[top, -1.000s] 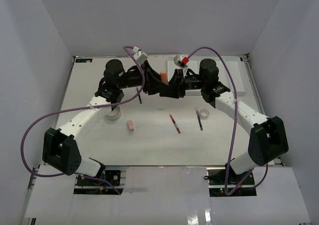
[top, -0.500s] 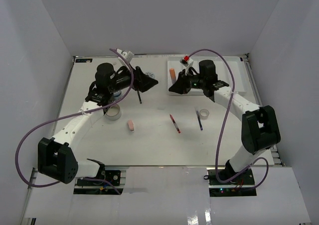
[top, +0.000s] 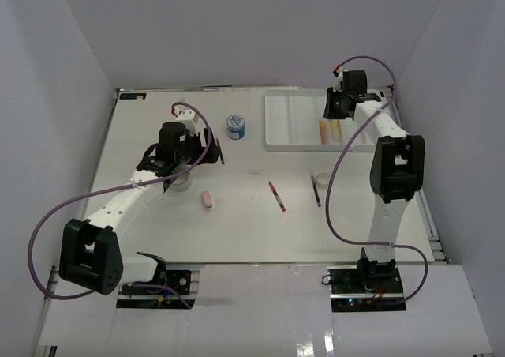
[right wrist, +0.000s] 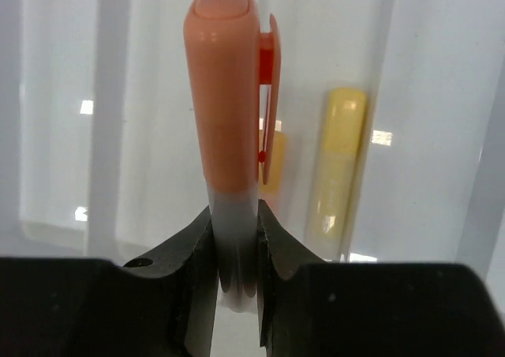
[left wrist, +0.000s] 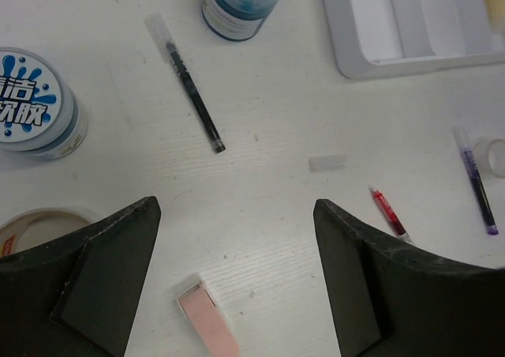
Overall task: Sort the stationery into containers
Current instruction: Place the pen in the storage box.
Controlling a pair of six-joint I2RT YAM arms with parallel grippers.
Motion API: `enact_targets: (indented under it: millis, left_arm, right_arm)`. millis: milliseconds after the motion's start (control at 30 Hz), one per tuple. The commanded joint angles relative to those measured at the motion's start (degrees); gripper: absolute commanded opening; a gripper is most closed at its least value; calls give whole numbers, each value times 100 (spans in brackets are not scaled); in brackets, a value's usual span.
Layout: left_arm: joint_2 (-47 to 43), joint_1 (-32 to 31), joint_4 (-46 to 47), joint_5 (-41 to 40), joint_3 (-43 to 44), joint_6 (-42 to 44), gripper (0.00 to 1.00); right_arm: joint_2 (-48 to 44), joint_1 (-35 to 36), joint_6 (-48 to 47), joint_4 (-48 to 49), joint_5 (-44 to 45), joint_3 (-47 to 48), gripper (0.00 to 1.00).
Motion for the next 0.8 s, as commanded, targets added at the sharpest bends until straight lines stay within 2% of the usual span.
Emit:
enact_targets:
  millis: [0, 133, 233, 300, 500, 667, 767]
  left_arm:
    - [-79, 39, -74, -433, 70, 206, 90]
    - [-70, 39, -101, -670, 26, 258, 90]
    - [-61, 39, -101, -680, 8, 276, 90]
    - [-44, 39, -101, -679, 8, 276, 90]
    - [-26, 39, -109, -627, 17, 276, 90]
    - [18, 39, -101, -565, 17, 250, 90]
    - [18, 39, -101, -565, 35, 241, 90]
  right_arm:
    - [596, -83, -62, -663, 463, 593, 11]
    - [1089, -118, -98, -928, 499, 1122, 16]
    - [1205, -118, -36, -945, 577, 1184, 30]
    - [1205, -118, -19, -946, 613, 1105, 32]
    - [872, -118, -71, -937, 613, 885, 57]
    - [327, -65, -54, -937, 578, 605, 59]
    - [-409, 110, -45, -814, 604, 95, 60]
